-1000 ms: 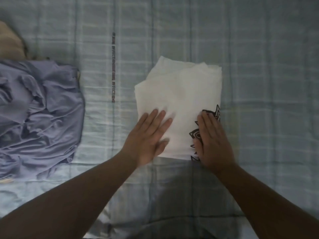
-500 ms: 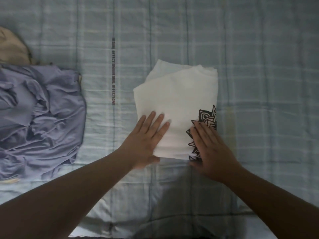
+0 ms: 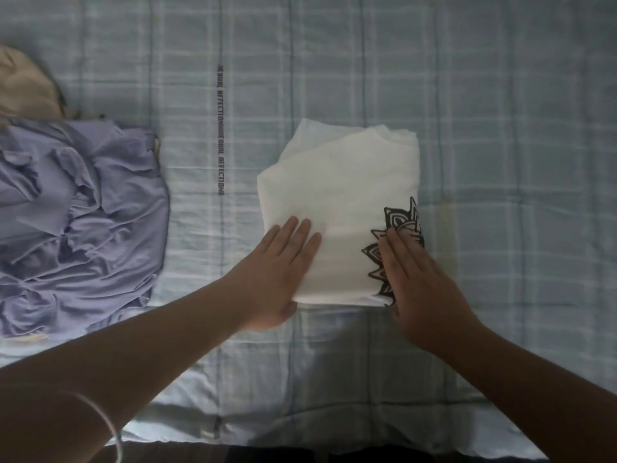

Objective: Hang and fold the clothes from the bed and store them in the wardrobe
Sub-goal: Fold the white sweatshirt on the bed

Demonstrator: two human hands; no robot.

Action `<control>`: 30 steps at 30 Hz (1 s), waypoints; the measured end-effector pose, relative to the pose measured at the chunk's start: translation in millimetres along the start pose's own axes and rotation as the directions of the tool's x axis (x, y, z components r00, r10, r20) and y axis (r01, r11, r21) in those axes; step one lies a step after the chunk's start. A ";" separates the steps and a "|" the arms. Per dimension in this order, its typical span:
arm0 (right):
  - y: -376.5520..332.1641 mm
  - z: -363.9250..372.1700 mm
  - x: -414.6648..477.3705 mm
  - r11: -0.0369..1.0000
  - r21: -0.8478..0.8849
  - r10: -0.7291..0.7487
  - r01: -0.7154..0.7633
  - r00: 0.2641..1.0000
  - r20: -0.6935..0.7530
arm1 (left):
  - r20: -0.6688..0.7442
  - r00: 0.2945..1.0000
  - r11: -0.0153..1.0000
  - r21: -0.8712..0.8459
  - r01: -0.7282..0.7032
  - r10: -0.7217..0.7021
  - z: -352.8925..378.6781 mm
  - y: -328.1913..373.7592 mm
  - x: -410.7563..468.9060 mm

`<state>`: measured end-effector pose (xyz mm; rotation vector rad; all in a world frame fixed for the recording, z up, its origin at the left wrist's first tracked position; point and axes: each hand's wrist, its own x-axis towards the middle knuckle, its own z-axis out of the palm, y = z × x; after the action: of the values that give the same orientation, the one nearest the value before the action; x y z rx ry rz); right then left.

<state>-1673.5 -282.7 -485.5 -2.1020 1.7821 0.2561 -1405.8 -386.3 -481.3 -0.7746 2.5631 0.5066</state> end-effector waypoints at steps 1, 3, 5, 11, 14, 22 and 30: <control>-2.6 2.1 -9.5 1.000 0.000 -0.007 0.007 1.000 0.018 | -0.016 1.000 1.000 -0.014 -0.011 0.011 4.3 5.4 -9.2; -10.8 12.9 -29.3 1.000 0.014 -0.021 0.020 0.997 0.076 | -0.012 1.000 0.998 -0.062 -0.023 0.022 18.6 18.3 -25.7; -18.2 25.2 -38.7 0.999 0.046 -0.019 0.012 0.990 0.139 | 0.038 0.999 0.996 -0.093 -0.005 0.009 32.3 27.6 -32.1; -11.3 -16.9 -16.3 0.912 0.393 0.046 -0.122 0.979 0.197 | 0.230 0.967 0.802 -0.554 0.224 -0.111 -16.1 -1.3 -12.6; 5.4 -78.7 12.1 0.777 0.567 0.099 -0.273 0.943 0.319 | 0.279 0.945 0.589 -0.740 0.323 -0.168 -53.0 -36.4 -0.3; 85.6 -129.3 120.2 0.241 0.746 0.078 -0.621 0.779 0.622 | 0.291 0.875 -0.181 -0.955 0.237 -0.387 -64.9 -83.8 40.4; 101.8 -108.2 138.3 -0.321 0.808 0.271 -0.494 0.770 0.578 | 0.057 0.649 0.085 -0.979 0.185 -0.759 -55.6 -49.2 68.2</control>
<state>-1758.5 -464.4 -454.4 -0.1737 1.4956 -0.6728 -1444.3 -479.4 -477.7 -2.3967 1.7456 1.8779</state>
